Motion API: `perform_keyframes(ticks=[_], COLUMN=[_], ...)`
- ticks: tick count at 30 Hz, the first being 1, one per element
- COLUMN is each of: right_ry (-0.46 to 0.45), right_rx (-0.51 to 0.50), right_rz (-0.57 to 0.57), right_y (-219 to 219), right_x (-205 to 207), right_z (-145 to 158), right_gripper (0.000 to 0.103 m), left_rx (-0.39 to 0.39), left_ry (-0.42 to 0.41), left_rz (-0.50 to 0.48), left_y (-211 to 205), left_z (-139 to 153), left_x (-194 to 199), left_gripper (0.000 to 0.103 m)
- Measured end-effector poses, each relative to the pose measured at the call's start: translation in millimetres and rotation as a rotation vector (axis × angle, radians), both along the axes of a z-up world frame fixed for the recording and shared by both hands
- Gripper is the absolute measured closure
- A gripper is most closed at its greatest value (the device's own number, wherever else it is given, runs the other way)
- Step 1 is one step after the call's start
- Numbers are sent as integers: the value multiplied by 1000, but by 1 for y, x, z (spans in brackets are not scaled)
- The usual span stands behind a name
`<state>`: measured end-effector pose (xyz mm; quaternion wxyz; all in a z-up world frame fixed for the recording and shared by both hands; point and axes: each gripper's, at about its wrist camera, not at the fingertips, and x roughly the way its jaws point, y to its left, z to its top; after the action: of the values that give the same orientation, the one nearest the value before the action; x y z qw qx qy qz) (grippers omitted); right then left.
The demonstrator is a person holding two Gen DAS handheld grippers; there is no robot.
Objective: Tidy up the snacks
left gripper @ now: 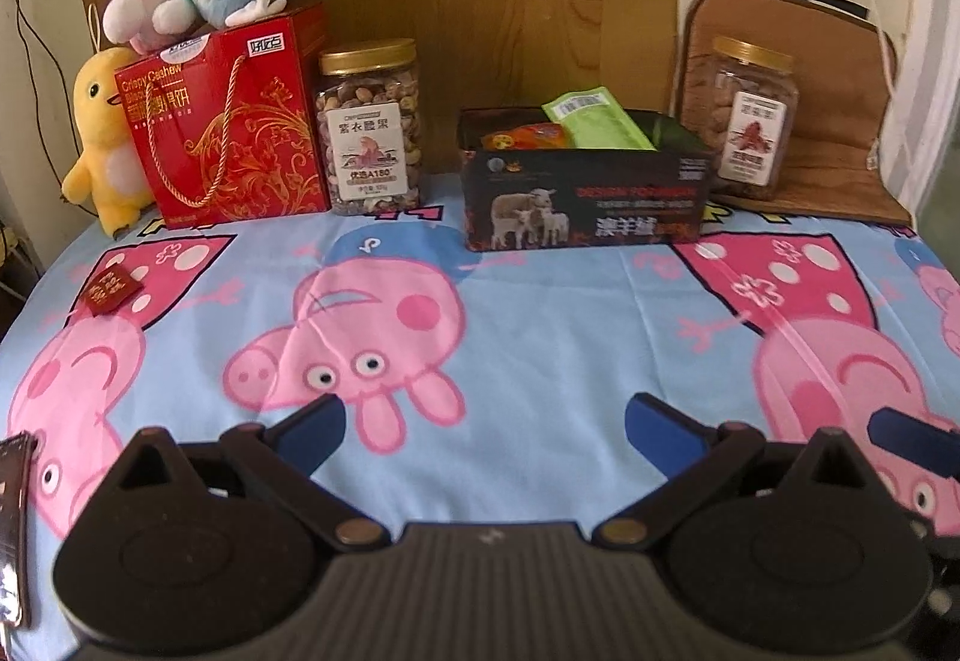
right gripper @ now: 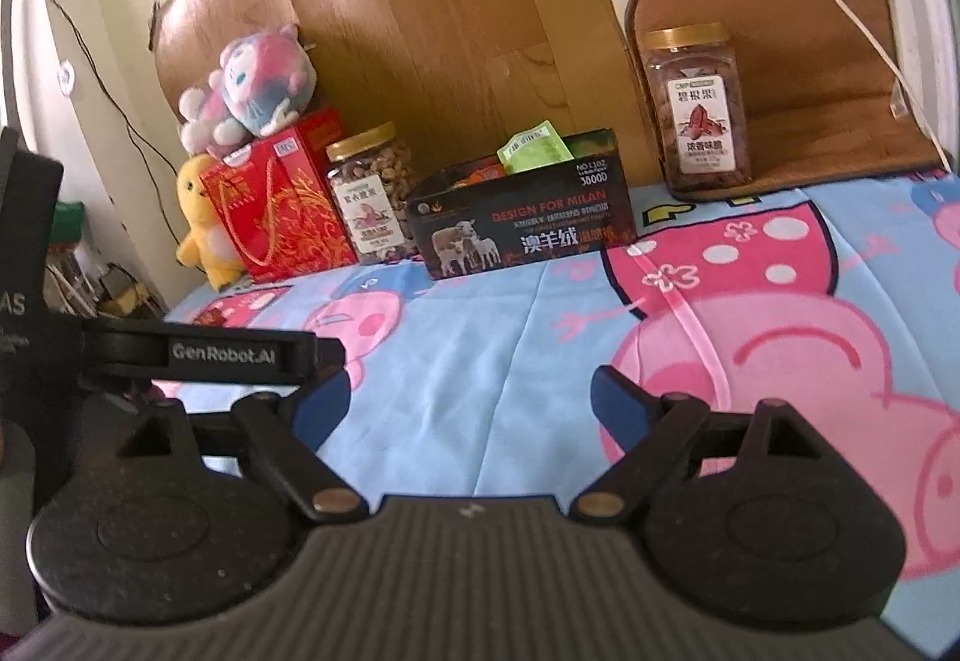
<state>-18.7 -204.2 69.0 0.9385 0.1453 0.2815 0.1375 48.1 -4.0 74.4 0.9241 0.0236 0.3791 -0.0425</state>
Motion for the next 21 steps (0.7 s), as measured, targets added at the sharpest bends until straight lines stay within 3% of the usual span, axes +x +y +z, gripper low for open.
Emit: perform_keyframes(ticks=[9,21], right_ry=[63,62], right_rx=[-4,24], right_rz=[15,-25], right_y=[6,1], right_x=[24,29], right_z=[-12,-14], right_gripper=[13,13], left_rx=[-24,-33], left_ry=[31,45], left_rz=[7,13], left_y=[10,16], left_z=[-13,-21], left_x=[26,24], left_gripper=[0,0])
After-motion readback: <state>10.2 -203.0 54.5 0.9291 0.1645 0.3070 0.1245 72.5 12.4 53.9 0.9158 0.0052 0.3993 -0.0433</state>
